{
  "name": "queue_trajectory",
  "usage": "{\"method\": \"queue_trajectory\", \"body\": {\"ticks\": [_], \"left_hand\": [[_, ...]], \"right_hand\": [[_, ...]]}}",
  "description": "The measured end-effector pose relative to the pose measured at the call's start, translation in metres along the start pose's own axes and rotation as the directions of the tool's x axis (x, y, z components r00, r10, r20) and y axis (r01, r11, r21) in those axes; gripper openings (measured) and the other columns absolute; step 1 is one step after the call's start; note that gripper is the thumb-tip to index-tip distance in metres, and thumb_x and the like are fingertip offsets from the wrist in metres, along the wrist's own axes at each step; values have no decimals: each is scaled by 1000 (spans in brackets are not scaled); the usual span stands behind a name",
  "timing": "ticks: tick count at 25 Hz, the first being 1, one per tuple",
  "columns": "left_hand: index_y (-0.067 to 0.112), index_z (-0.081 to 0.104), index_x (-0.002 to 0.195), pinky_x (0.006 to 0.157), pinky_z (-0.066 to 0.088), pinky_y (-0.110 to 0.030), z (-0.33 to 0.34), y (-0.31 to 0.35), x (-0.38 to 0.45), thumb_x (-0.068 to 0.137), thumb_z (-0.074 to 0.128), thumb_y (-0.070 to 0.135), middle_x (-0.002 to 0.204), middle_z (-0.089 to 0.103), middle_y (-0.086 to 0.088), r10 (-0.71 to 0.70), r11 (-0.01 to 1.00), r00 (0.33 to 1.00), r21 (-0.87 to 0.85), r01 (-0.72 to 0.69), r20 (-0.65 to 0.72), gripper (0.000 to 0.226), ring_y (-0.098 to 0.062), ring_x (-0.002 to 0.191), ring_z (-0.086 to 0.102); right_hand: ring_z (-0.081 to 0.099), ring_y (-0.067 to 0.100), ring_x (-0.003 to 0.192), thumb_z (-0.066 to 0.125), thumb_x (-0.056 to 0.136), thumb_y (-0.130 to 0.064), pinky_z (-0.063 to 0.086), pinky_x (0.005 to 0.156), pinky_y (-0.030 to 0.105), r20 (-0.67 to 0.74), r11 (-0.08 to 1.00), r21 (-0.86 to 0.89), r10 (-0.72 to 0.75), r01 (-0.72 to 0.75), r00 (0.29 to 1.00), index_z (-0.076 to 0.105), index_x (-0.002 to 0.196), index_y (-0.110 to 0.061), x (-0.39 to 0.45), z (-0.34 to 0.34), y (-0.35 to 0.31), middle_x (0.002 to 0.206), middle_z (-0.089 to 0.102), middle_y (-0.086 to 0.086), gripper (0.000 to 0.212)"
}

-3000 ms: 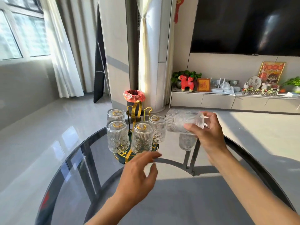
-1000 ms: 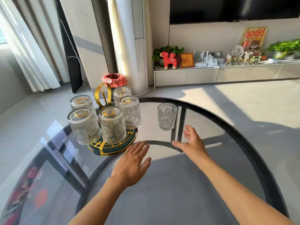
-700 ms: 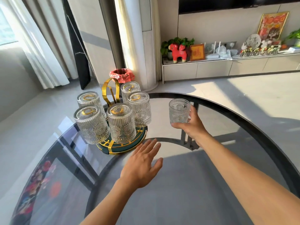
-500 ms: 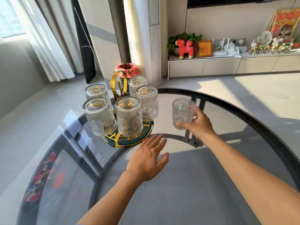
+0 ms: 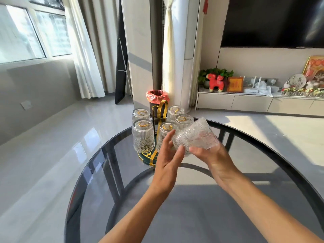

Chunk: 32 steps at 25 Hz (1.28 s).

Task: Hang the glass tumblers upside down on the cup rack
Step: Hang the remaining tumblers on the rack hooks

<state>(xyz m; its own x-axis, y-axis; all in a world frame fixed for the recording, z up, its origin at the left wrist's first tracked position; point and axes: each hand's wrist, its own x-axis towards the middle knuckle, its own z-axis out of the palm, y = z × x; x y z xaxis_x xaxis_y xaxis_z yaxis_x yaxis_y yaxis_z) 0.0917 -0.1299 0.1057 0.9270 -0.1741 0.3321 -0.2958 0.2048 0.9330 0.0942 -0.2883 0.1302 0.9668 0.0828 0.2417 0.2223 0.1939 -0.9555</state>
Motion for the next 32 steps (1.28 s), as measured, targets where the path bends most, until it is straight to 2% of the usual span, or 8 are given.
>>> {"method": "queue_trajectory", "body": {"ticks": [6, 7, 9, 12, 15, 18, 24, 32], "left_hand": [[36, 58, 122, 90, 54, -41, -54, 82, 27, 75, 73, 37, 114, 65, -7, 75, 997, 994, -4, -75, -76, 49, -23, 106, 66], [36, 59, 121, 85, 57, -37, -64, 92, 34, 76, 74, 35, 111, 67, -4, 124, 992, 986, 37, -120, -115, 48, -21, 102, 68], [38, 60, 120, 76, 59, -31, -83, 109, 53, 77, 75, 33, 109, 66, 0, 215, 972, 953, 145, -187, -215, 47, -20, 97, 68], [39, 59, 123, 84, 56, -35, -107, 120, 91, 77, 77, 33, 118, 61, -5, 287, 923, 900, 347, -167, -328, 50, -26, 104, 63], [35, 58, 128, 95, 52, -47, -117, 118, 134, 76, 78, 31, 123, 56, -9, 277, 853, 917, 513, -97, -287, 56, -30, 108, 60], [34, 60, 128, 96, 50, -44, -116, 117, 184, 74, 79, 34, 120, 56, -8, 266, 649, 952, 759, -63, -149, 58, -24, 108, 59], [27, 60, 129, 100, 41, -38, -90, 85, 253, 76, 77, 27, 137, 56, -6, -35, 227, 992, 968, -108, 119, 56, -25, 123, 52], [14, 60, 125, 88, 40, -31, -82, 29, 262, 83, 62, 10, 130, 62, -9, -143, 85, 970, 979, -186, 196, 42, -27, 116, 56]], "right_hand": [[62, 24, 115, 77, 68, -52, 49, 93, 42, 64, 994, 92, 50, -56, 997, 60, 125, -24, 34, 43, -41, 126, 67, 8, 67], [63, 23, 113, 72, 70, -59, 49, 91, 40, -10, 998, 53, 28, -27, 1000, 59, 127, -22, 43, 50, -45, 127, 66, 9, 69], [60, 19, 115, 58, 82, -60, 49, 91, 34, -102, 940, -335, -105, 65, 989, 53, 133, -24, 67, 62, -46, 134, 61, 5, 62], [43, 24, 133, 37, 100, -39, 36, 105, 43, 136, 373, -905, -203, 205, 970, 36, 146, -24, 106, 75, -37, 153, 41, 0, 48], [24, 26, 144, 32, 99, -33, 23, 111, 49, 180, 106, -978, 1, 179, 984, 26, 150, -24, 131, 79, -22, 162, 21, -3, 51], [27, 26, 143, 34, 98, -33, 25, 110, 49, 181, 99, -977, -80, 189, 980, 29, 149, -22, 135, 75, -10, 161, 24, -3, 53], [35, 23, 137, 40, 90, -32, 29, 109, 46, 218, 139, -963, -114, 232, 969, 30, 149, -26, 128, 68, -9, 159, 26, -8, 60], [39, 23, 128, 40, 83, -37, 32, 103, 44, 221, 169, -954, -154, 246, 963, 35, 146, -27, 127, 68, -7, 158, 29, -9, 64]]}}
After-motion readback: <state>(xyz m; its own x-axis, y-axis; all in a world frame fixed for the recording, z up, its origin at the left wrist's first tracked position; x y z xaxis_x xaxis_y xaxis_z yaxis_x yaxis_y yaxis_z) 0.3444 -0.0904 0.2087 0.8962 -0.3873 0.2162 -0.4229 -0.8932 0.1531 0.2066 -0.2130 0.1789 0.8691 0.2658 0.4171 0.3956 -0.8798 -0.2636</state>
